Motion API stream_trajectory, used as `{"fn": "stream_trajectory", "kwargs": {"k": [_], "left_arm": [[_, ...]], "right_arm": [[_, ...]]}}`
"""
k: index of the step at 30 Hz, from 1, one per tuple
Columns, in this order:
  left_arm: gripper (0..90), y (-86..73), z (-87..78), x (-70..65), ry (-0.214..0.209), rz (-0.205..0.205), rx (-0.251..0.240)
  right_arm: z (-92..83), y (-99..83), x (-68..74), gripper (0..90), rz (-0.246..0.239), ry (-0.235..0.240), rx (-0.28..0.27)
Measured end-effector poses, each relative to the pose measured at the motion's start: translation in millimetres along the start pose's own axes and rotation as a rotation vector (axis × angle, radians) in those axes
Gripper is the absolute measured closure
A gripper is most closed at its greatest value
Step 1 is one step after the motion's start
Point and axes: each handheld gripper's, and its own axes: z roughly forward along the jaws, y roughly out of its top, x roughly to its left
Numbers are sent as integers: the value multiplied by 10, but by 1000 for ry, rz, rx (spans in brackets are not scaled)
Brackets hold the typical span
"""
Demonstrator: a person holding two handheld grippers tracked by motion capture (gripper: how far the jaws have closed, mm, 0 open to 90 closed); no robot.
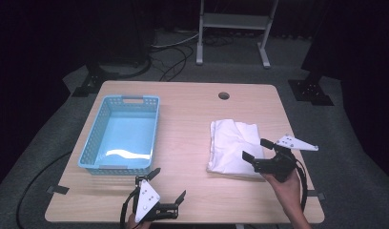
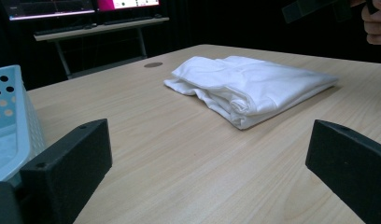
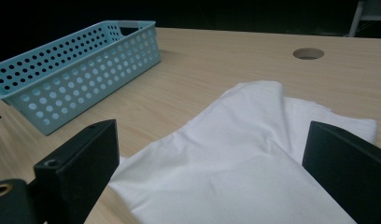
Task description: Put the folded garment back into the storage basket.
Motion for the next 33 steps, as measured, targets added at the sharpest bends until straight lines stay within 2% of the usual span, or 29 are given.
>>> {"fn": "stream_trajectory", "kwargs": {"k": [4,13,15,21,29,30,33], "left_arm": [[0,0,-1,5,-3,-2,1],[0,0,0,5,-5,0,1],[0,0,-1,5,-5,-1,1],[0,0,-3,1,-4,1,1],[0,0,-3,0,-1,1,-1],[0,0,-3,0,-2,1,-1],[0,0,-1,0,-3,0,0]], "right_arm": [[63,13,-19,39,21,7,19],[205,71,-48,39,30,20,72],[252,93,-74,39,55,30,93],[311,130,-123,39,83,30,122],[363,183,-152,45,80,20,143],[382,185,-162,45,88,16,164],[403,200,-165,45,81,6,181]]}}
